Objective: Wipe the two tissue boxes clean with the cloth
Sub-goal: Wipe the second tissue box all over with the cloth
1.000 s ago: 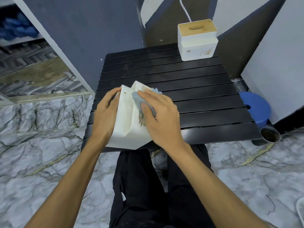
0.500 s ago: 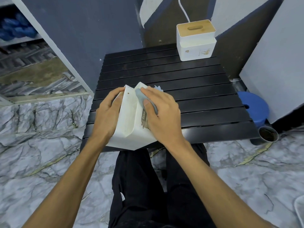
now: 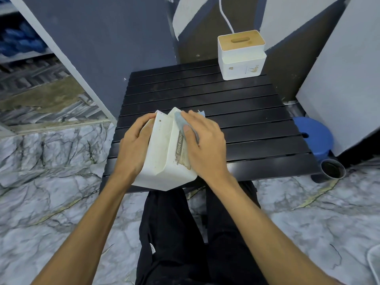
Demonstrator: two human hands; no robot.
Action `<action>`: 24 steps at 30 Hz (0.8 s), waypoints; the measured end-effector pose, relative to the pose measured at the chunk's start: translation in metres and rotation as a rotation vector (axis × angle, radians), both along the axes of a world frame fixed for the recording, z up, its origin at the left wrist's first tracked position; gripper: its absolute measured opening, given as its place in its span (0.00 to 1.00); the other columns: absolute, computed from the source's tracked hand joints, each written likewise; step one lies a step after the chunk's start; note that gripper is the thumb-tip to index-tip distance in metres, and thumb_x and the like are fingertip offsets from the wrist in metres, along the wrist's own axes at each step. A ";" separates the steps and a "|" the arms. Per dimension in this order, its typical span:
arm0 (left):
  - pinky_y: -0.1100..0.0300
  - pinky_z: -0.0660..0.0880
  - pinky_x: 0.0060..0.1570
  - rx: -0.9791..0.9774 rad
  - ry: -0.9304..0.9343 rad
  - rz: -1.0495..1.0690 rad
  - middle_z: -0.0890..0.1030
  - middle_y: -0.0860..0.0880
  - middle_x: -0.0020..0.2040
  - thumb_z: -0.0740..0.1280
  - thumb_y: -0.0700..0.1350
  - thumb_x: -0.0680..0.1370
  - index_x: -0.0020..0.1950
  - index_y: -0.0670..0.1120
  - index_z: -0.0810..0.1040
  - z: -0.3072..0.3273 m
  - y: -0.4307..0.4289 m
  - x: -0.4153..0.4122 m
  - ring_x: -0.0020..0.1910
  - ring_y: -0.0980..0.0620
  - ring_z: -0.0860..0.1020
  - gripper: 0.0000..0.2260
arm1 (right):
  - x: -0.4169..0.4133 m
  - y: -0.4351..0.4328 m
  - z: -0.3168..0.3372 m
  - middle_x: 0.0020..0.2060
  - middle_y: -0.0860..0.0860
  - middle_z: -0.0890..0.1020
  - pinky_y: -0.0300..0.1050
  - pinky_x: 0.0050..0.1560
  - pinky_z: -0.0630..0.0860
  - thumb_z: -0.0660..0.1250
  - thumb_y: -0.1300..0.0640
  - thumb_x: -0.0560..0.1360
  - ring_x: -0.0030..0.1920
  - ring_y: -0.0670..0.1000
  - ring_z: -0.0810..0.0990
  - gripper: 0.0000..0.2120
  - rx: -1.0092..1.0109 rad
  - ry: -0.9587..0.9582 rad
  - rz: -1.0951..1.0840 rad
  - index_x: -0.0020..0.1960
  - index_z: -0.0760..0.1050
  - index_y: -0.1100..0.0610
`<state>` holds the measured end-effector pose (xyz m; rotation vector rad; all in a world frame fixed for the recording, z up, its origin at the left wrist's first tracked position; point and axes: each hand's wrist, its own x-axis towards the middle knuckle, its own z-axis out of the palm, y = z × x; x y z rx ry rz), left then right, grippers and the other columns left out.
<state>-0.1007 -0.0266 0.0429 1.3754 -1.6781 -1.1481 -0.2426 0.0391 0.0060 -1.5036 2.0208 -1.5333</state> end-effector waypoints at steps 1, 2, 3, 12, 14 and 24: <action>0.57 0.75 0.57 0.000 0.001 -0.008 0.80 0.65 0.57 0.60 0.52 0.83 0.60 0.64 0.79 0.000 0.000 0.001 0.57 0.59 0.79 0.11 | 0.001 -0.002 0.003 0.66 0.46 0.78 0.46 0.65 0.65 0.58 0.53 0.81 0.66 0.50 0.72 0.17 -0.016 0.041 0.008 0.67 0.76 0.49; 0.57 0.75 0.57 -0.001 0.000 -0.017 0.80 0.65 0.57 0.60 0.52 0.83 0.60 0.63 0.79 0.000 0.001 0.001 0.57 0.59 0.79 0.11 | 0.000 -0.004 0.008 0.65 0.46 0.78 0.46 0.64 0.65 0.58 0.53 0.81 0.66 0.50 0.73 0.17 -0.025 0.063 0.023 0.67 0.76 0.49; 0.58 0.75 0.56 -0.003 0.000 -0.029 0.81 0.65 0.57 0.60 0.53 0.83 0.60 0.63 0.79 0.001 0.002 0.001 0.56 0.60 0.79 0.11 | -0.002 -0.009 0.013 0.65 0.46 0.78 0.46 0.63 0.65 0.58 0.54 0.81 0.65 0.50 0.73 0.17 -0.022 0.062 0.041 0.67 0.76 0.49; 0.50 0.76 0.62 -0.007 -0.059 -0.065 0.81 0.66 0.55 0.61 0.56 0.82 0.60 0.66 0.78 0.004 0.005 -0.002 0.57 0.57 0.80 0.10 | -0.044 -0.030 0.046 0.46 0.36 0.82 0.52 0.60 0.75 0.56 0.51 0.79 0.52 0.45 0.79 0.16 0.374 -0.271 0.224 0.43 0.78 0.34; 0.48 0.75 0.63 -0.019 -0.096 -0.078 0.81 0.66 0.56 0.61 0.57 0.82 0.60 0.68 0.77 0.004 0.006 -0.003 0.58 0.56 0.79 0.10 | -0.046 -0.026 0.040 0.46 0.36 0.81 0.55 0.61 0.74 0.56 0.50 0.79 0.53 0.46 0.79 0.16 0.375 -0.298 0.207 0.44 0.79 0.35; 0.52 0.77 0.58 -0.044 -0.150 -0.083 0.82 0.65 0.54 0.60 0.58 0.82 0.61 0.68 0.77 0.006 0.010 -0.009 0.54 0.59 0.80 0.10 | -0.059 -0.029 0.053 0.51 0.41 0.83 0.48 0.59 0.77 0.57 0.51 0.80 0.52 0.43 0.80 0.14 0.383 -0.266 0.322 0.55 0.81 0.42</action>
